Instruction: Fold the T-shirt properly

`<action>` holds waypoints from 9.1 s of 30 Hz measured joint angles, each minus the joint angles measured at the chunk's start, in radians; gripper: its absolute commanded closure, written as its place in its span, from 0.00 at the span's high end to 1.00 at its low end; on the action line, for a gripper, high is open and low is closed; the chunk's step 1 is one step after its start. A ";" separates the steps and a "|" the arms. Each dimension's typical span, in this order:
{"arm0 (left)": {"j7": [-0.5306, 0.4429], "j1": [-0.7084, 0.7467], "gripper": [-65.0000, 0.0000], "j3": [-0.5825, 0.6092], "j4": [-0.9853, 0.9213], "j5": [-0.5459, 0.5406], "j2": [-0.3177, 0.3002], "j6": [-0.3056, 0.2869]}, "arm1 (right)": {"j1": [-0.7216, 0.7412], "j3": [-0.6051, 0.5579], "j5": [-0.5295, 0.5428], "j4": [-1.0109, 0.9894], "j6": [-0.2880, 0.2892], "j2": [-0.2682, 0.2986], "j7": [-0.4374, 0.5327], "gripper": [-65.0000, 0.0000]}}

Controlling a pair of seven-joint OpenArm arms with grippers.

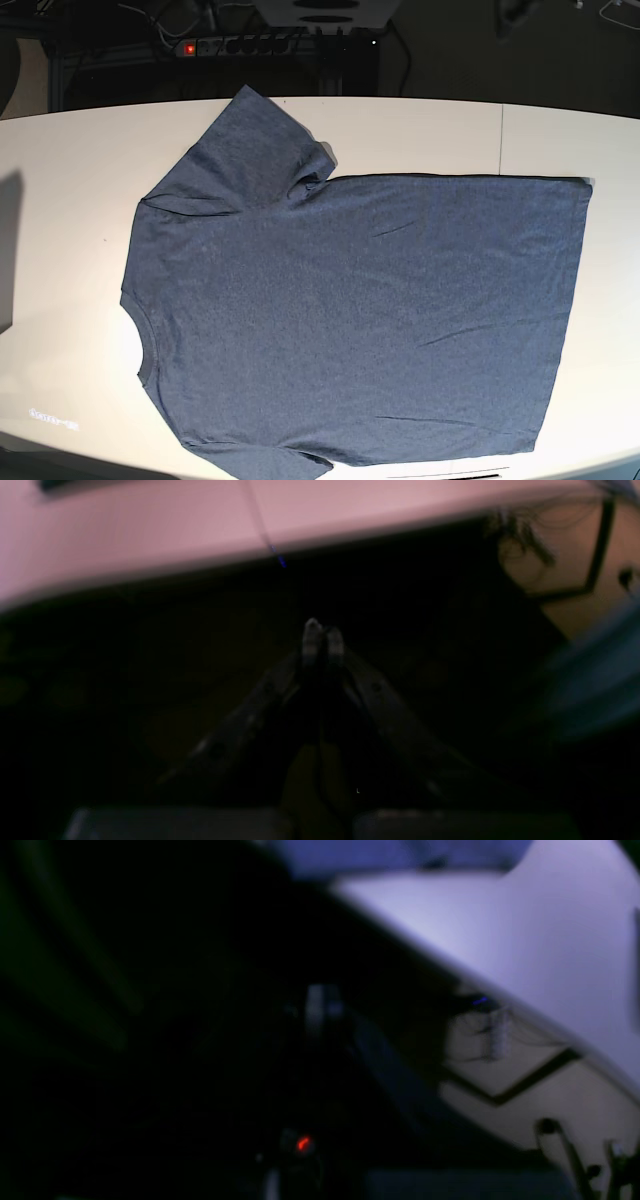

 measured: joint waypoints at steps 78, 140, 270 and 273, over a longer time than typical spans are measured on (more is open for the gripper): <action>1.085 -0.569 0.00 -0.255 0.198 -0.512 0.059 -0.156 | 0.521 0.000 -0.542 0.229 -0.268 0.001 -1.023 0.19; 1.400 -0.693 0.00 -0.256 0.198 -1.098 0.059 -0.156 | 0.521 0.000 -0.584 0.229 -0.268 0.001 -1.107 0.19; 1.835 -0.771 0.00 -0.216 0.197 -1.500 0.009 -0.156 | 0.538 0.002 -0.719 0.229 -0.268 -0.057 -1.221 0.34; 1.827 -0.774 0.00 -0.216 0.197 -1.548 0.008 -0.156 | 0.538 0.002 -0.719 0.229 -0.268 -0.057 -1.220 0.34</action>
